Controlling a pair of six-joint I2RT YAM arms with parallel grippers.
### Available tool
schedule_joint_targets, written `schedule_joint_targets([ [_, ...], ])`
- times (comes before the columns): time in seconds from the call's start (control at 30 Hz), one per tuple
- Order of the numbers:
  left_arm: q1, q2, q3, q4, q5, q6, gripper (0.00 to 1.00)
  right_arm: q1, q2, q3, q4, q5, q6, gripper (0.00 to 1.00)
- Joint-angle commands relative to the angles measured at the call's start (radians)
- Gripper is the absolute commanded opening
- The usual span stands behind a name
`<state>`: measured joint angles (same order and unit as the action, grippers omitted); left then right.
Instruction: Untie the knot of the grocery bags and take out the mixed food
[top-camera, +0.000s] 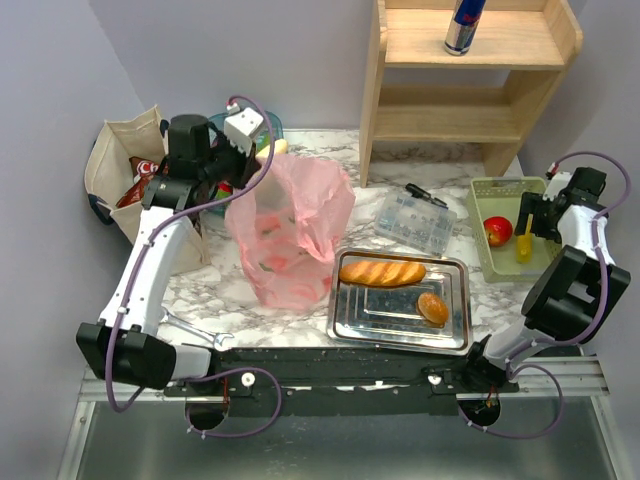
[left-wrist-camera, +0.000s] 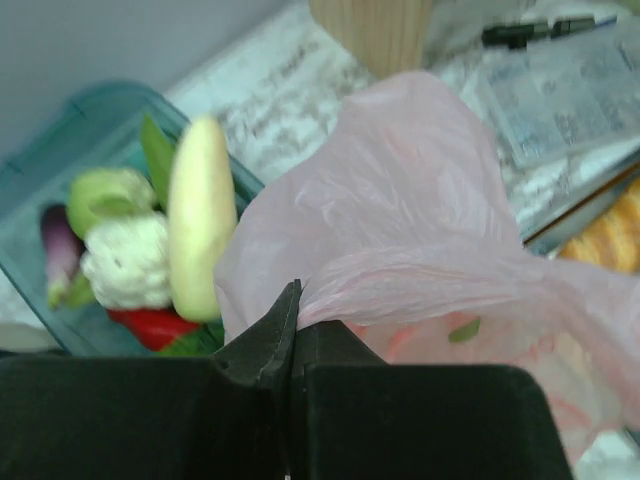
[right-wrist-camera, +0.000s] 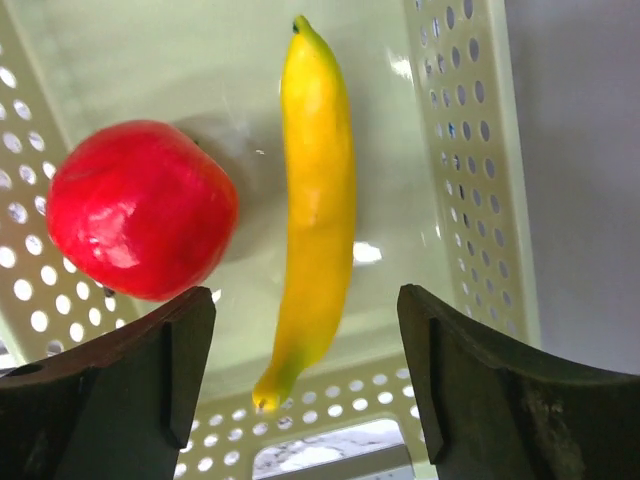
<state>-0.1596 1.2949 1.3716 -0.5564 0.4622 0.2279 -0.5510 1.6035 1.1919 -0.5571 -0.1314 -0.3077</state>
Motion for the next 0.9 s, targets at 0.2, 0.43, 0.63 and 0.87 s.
schedule_joint_targets([
  [0.2, -0.061, 0.314, 0.512, 0.181, -0.064, 0.053, 0.00, -0.005, -0.068, 0.055, -0.030, -0.042, 0.029, 1.00],
  [0.43, -0.092, 0.671, 0.904, 0.300, -0.076, -0.056, 0.00, -0.004, -0.153, 0.074, -0.062, -0.117, 0.034, 1.00],
  [0.63, -0.154, 0.825, 0.922, 0.421, 0.051, -0.049, 0.00, -0.004, -0.225, 0.098, -0.121, -0.212, 0.058, 1.00],
  [0.87, -0.155, 0.767, 0.828, 0.300, 0.044, -0.023, 0.82, -0.004, -0.269, 0.142, -0.193, -0.365, 0.032, 1.00],
])
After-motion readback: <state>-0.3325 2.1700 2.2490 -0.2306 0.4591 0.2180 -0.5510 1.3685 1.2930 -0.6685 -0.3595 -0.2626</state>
